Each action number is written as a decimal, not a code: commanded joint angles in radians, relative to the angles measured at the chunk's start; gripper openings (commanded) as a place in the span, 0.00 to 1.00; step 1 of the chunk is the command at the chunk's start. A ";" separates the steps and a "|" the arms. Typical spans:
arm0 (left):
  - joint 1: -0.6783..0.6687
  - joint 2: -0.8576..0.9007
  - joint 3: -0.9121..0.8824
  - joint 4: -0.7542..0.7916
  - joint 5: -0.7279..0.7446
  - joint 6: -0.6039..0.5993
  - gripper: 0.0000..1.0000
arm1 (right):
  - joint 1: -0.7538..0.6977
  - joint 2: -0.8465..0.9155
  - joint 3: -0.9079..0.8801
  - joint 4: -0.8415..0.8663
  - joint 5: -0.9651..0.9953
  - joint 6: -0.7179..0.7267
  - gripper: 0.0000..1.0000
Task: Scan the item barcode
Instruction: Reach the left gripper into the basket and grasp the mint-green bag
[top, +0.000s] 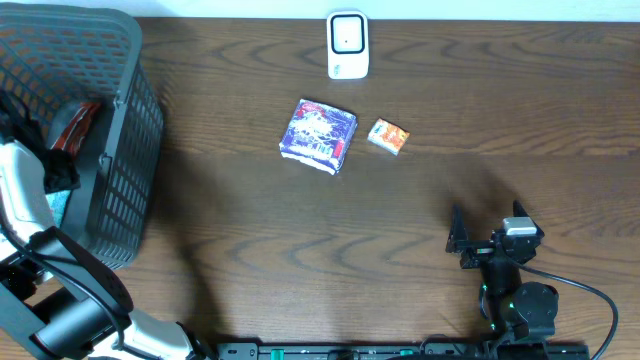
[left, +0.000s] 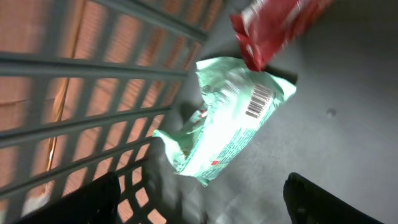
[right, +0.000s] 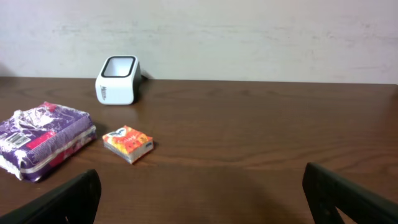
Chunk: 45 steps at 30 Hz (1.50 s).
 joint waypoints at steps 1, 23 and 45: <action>0.005 0.014 -0.073 0.057 0.042 0.124 0.87 | -0.007 -0.006 -0.003 -0.002 0.008 -0.011 0.99; 0.099 0.044 -0.241 0.296 0.224 0.222 0.76 | -0.007 -0.006 -0.003 -0.002 0.008 -0.011 0.99; 0.042 -0.188 -0.128 0.339 0.451 -0.128 0.07 | -0.007 -0.006 -0.003 -0.002 0.008 -0.011 0.99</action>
